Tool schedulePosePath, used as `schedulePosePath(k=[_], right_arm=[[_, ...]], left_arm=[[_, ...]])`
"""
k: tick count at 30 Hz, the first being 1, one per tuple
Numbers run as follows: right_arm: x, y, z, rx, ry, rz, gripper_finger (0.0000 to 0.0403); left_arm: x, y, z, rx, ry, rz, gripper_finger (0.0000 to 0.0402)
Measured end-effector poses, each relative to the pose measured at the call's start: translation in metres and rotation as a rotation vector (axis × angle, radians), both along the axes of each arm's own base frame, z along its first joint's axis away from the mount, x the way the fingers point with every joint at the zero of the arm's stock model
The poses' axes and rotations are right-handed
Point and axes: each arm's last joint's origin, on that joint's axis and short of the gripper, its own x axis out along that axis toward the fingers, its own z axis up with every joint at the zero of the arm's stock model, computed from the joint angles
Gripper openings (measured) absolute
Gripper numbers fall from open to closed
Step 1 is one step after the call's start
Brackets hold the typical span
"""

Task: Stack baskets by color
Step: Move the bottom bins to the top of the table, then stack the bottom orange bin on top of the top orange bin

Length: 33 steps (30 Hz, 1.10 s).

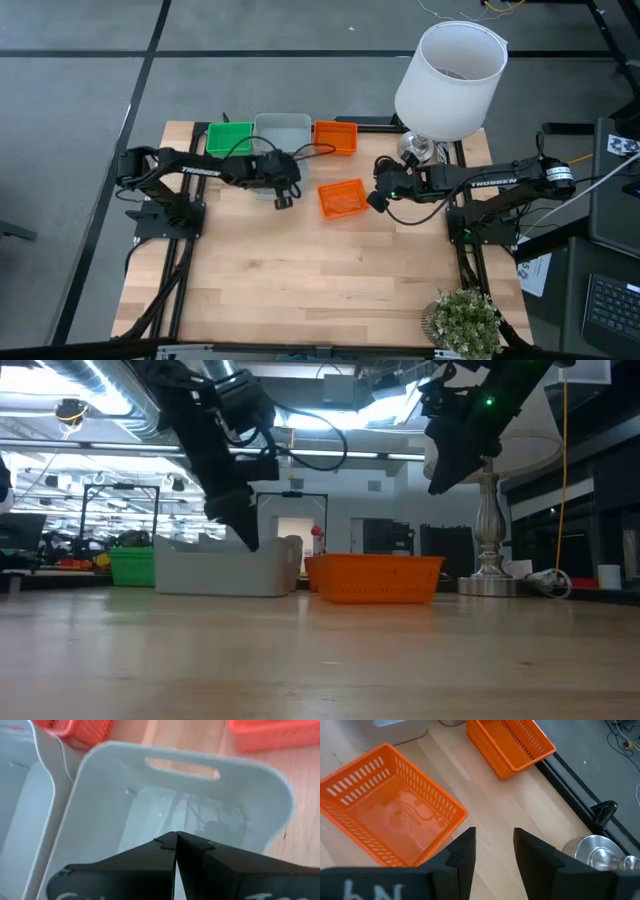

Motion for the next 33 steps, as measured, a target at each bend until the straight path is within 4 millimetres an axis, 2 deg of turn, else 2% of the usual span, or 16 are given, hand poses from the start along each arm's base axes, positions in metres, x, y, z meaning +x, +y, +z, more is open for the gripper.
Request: schedulePosePath(k=[7, 10, 14, 17, 19, 22, 25, 29, 33], right_arm=[[0.000, 0.000, 0.000, 0.002, 0.005, -0.002, 0.0134], [0.000, 0.000, 0.000, 0.001, 0.010, 0.018, 0.0134], [0.007, 0.003, 0.002, 0.037, -0.003, 0.165, 0.0134], [0.018, 0.005, 0.003, 0.068, -0.059, 0.276, 0.0134], [0.026, 0.006, 0.001, 0.077, -0.089, 0.318, 0.0134], [0.035, 0.008, -0.010, 0.090, -0.037, 0.428, 0.0134], [0.043, 0.011, -0.027, 0.116, 0.061, 0.576, 0.0134], [0.051, 0.013, -0.045, 0.128, 0.136, 0.696, 0.0134], [0.060, 0.013, -0.059, 0.158, 0.152, 0.732, 0.0134]], left_arm=[[0.004, -0.012, 0.010, 0.015, -0.006, 0.029, 0.0000], [0.006, -0.023, 0.032, 0.035, -0.026, 0.021, 0.0000], [-0.001, -0.040, 0.067, 0.039, -0.047, 0.014, 0.0000], [-0.018, -0.049, 0.092, 0.038, -0.078, -0.003, 0.0000], [-0.036, -0.052, 0.101, 0.017, -0.076, 0.013, 0.0000], [-0.064, -0.054, 0.107, -0.045, -0.068, 0.100, 0.0000], [-0.088, -0.057, 0.113, -0.086, -0.136, 0.152, 0.0000], [-0.107, -0.063, 0.117, -0.088, -0.244, 0.135, 0.0000], [-0.120, -0.063, 0.117, -0.036, -0.299, 0.149, 0.0000]])
